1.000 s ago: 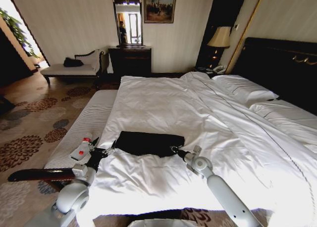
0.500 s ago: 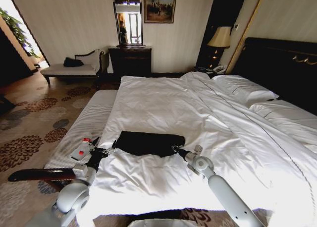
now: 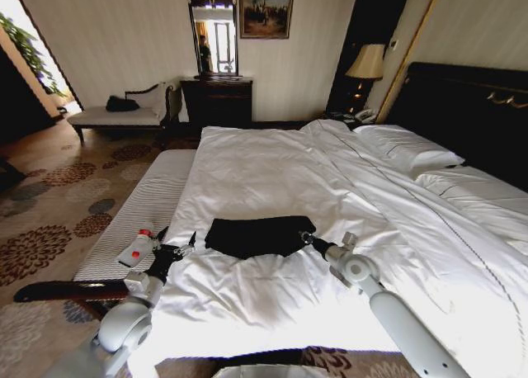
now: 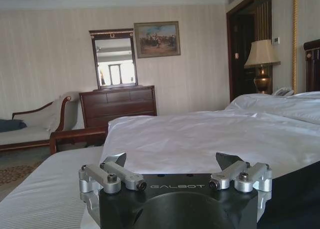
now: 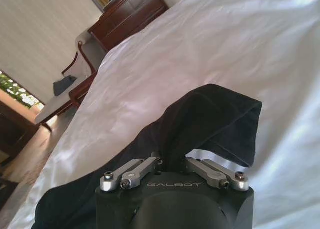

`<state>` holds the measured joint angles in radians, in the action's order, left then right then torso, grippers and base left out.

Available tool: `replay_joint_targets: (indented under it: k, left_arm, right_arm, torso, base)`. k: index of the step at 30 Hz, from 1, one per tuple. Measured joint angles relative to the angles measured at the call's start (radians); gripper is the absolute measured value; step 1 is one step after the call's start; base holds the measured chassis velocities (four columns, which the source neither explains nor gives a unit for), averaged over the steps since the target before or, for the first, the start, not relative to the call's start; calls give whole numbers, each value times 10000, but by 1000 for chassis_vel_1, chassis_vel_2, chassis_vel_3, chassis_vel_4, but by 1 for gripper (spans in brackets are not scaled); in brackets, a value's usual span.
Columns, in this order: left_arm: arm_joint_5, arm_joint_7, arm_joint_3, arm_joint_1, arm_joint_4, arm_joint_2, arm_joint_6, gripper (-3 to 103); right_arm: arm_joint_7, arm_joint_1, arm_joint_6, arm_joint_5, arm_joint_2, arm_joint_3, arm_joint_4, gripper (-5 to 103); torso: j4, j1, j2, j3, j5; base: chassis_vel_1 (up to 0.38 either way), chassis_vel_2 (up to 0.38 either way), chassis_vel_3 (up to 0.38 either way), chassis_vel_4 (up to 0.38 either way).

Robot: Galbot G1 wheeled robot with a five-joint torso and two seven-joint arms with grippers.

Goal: Fold the clothes on the bed.

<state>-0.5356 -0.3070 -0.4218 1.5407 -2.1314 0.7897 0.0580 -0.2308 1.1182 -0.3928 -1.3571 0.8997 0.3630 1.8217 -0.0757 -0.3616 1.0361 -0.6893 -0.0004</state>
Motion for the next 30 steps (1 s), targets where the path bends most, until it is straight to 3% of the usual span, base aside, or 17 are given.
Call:
replay_joint_targets:
  k: [8, 15, 24, 30]
  left_arm:
    - [-16, -6, 192, -204, 134, 60, 0, 100]
    - [-23, 10, 214, -259, 217, 101, 31, 100]
    - [-50, 17, 205, -290, 239, 85, 46, 100]
    - [-52, 29, 187, -267, 263, 114, 62, 100]
  right_arm:
    - [537, 382, -50, -26, -1011, 972, -538, 5]
    - [1025, 251, 55, 358, -1710, 1049, -1560, 5]
    - [1063, -6, 115, 696, -1597, 729, -1727, 5]
    - [811, -295, 111, 803, -1542, 476, -949, 5]
  torso:
    - [1, 0, 0, 0, 2]
    - [1, 0, 0, 0, 0]
    - [1, 0, 0, 0, 0]
    - [1, -1, 0, 0, -1]
  base:
    - [0, 0, 0, 0]
    - [0, 0, 0, 0]
    - [0, 0, 0, 0]
    - [0, 0, 0, 0]
